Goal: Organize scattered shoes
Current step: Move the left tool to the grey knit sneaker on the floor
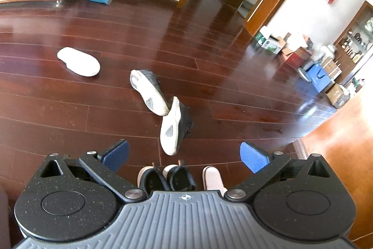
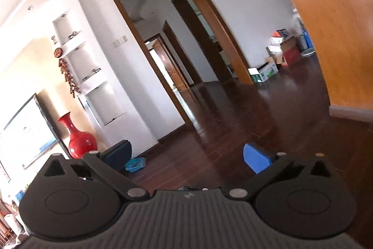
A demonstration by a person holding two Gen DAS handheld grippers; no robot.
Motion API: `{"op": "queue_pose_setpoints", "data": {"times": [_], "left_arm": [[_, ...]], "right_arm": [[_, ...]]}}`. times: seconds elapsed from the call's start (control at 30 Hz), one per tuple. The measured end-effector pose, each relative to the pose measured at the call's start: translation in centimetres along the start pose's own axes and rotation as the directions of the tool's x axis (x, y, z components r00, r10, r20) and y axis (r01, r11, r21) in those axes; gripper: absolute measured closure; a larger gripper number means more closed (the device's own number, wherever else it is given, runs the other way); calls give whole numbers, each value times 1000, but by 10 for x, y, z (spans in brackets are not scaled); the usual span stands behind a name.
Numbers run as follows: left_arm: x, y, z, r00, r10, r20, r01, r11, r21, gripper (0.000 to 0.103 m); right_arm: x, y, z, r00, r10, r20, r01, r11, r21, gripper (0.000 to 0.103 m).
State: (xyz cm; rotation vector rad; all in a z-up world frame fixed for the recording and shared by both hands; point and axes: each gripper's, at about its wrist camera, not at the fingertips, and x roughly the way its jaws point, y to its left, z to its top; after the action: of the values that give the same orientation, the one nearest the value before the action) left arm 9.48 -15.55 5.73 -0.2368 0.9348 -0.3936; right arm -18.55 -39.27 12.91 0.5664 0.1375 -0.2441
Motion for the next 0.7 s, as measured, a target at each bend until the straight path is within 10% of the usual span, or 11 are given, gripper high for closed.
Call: {"op": "queue_pose_setpoints", "data": {"times": [0.5, 0.7], "left_arm": [[414, 18, 74, 956, 281, -83, -288, 953, -91, 16], [478, 34, 86, 945, 295, -141, -315, 937, -153, 20]], "right_arm": [[225, -99, -33, 974, 127, -190, -111, 989, 94, 0], [259, -156, -51, 947, 55, -315, -17, 992, 124, 0]]}}
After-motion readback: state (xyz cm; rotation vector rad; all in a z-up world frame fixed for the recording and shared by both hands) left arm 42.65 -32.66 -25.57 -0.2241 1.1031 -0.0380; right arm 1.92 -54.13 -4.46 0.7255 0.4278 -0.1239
